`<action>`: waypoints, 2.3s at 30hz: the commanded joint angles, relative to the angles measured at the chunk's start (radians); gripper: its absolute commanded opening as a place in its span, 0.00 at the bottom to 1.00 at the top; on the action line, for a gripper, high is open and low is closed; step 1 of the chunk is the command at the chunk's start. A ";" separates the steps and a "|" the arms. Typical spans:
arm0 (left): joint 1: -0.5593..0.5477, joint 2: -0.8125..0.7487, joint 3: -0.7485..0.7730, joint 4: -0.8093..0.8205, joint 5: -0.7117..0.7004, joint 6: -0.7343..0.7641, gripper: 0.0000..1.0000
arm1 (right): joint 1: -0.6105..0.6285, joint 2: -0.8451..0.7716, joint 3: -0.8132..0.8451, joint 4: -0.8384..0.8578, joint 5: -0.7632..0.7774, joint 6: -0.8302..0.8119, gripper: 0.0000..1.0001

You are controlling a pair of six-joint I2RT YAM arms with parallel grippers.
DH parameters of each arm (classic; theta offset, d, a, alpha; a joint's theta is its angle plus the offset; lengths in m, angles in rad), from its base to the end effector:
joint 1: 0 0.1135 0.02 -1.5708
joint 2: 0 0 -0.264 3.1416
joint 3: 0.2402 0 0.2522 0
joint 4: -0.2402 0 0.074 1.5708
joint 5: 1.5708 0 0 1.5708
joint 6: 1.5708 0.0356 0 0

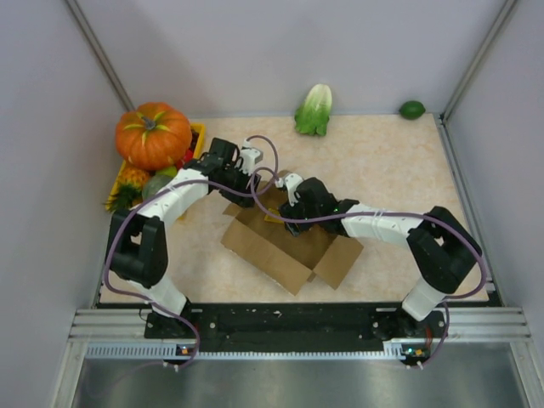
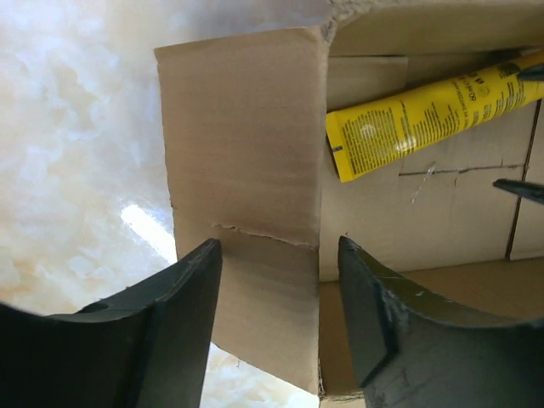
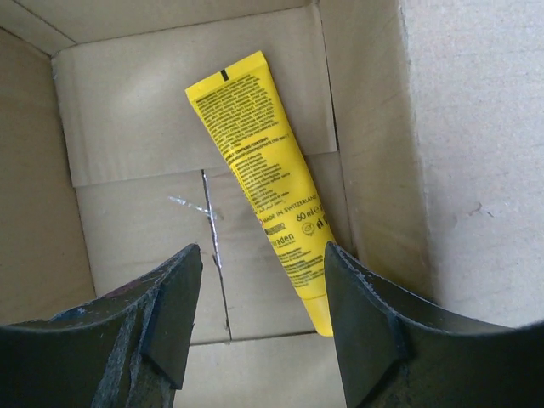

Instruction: Unpack the express box

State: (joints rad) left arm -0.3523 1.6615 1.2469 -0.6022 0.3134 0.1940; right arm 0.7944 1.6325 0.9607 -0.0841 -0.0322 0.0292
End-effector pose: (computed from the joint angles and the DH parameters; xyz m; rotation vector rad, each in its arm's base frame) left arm 0.3238 -0.1307 0.2409 0.8067 2.4502 -0.4638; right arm 0.2410 0.2470 0.1963 -0.9000 2.1923 0.4443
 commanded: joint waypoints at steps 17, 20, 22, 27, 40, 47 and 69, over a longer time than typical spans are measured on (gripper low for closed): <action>0.101 -0.373 -0.234 0.081 -0.349 -0.422 0.73 | 0.005 0.061 -0.025 0.158 0.028 0.067 0.59; 0.139 -0.402 -0.244 0.067 -0.364 -0.462 0.73 | 0.005 0.088 0.001 0.111 0.029 0.072 0.59; 0.163 -0.419 -0.247 0.058 -0.347 -0.491 0.73 | 0.005 0.118 0.032 0.086 0.029 0.074 0.58; 0.257 -0.442 -0.262 0.065 -0.212 -0.516 0.73 | 0.005 0.151 0.049 0.018 0.026 0.081 0.56; 0.337 -0.448 -0.277 0.073 -0.108 -0.530 0.72 | 0.084 0.188 0.110 -0.059 0.236 0.000 0.56; 0.345 -0.450 -0.277 0.071 -0.097 -0.528 0.72 | 0.092 0.225 0.157 -0.106 0.255 -0.071 0.57; 0.345 -0.445 -0.276 0.064 -0.059 -0.524 0.71 | 0.091 0.167 0.240 -0.235 0.255 0.054 0.22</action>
State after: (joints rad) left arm -0.0135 1.2434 0.9638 -0.5606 0.2352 -0.3313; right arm 0.8810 1.8694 1.1793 -0.2649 0.2054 0.0746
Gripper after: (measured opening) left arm 0.712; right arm 0.334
